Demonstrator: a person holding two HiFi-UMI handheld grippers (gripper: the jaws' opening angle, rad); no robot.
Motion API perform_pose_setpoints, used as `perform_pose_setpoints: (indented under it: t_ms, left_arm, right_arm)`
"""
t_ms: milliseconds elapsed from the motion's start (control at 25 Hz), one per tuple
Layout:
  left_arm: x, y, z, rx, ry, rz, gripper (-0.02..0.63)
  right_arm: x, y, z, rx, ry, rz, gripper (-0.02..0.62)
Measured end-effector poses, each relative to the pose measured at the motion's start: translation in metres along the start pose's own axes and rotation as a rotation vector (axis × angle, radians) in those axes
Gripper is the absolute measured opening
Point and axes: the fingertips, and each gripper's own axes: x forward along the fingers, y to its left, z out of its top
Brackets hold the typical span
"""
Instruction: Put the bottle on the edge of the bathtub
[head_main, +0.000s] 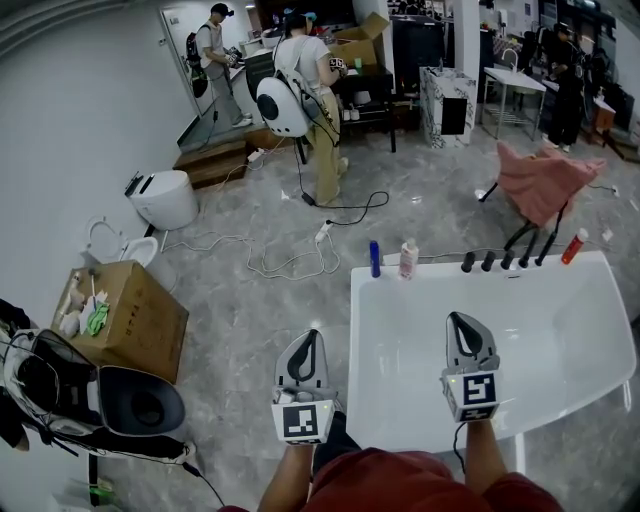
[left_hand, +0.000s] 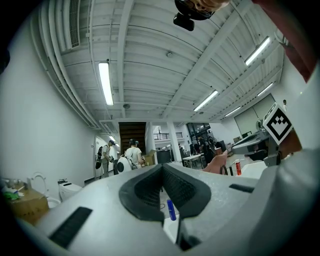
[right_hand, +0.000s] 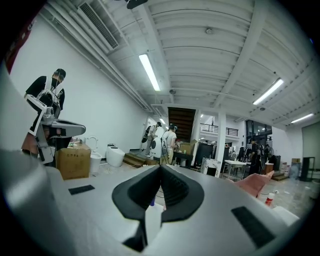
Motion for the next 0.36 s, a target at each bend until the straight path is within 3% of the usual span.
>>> perform_pose_setpoints:
  t_ms: [360]
  left_arm:
    - [0.006, 0.004, -0.002, -0.012, 0.002, 0.01, 0.005]
  right_arm:
    - [0.011, 0.004, 0.009, 0.003, 0.033, 0.016, -0.002]
